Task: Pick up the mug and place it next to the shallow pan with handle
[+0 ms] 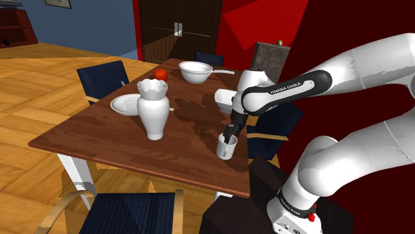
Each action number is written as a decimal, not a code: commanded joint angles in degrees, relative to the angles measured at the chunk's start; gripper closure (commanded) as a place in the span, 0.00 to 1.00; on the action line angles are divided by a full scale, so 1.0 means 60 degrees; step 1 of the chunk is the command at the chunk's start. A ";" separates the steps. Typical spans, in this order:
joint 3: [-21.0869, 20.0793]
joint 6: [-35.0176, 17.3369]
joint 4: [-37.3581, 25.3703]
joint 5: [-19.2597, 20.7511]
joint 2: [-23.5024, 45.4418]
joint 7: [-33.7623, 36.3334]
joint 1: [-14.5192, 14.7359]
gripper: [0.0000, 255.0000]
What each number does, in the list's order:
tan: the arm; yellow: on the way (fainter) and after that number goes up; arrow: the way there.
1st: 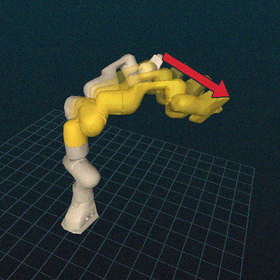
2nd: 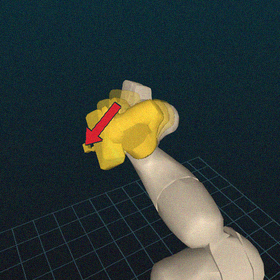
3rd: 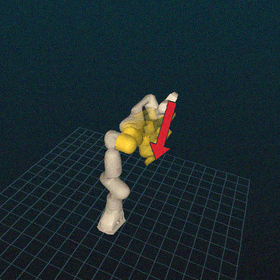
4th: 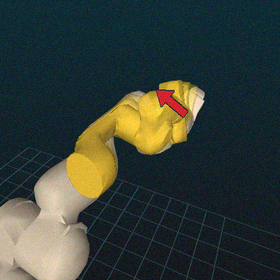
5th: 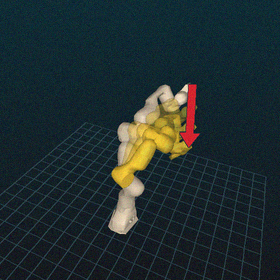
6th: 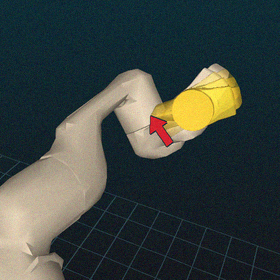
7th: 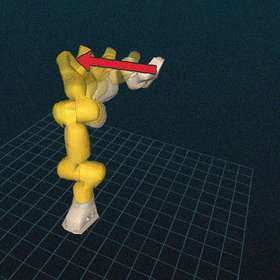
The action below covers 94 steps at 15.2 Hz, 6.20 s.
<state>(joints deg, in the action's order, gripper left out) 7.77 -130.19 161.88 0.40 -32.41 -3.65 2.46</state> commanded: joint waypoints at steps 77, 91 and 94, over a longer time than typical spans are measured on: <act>-0.0003 0.4424 -1.2103 -0.1048 0.7736 -0.0176 0.0249 1.00; -0.0032 0.2727 -1.0653 -0.1137 0.7990 -0.0321 0.0268 1.00; -0.0041 0.2380 -1.0408 -0.1167 0.8095 -0.0358 0.0268 1.00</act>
<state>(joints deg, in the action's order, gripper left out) 7.54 -115.23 99.09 -6.53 15.87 -5.73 4.07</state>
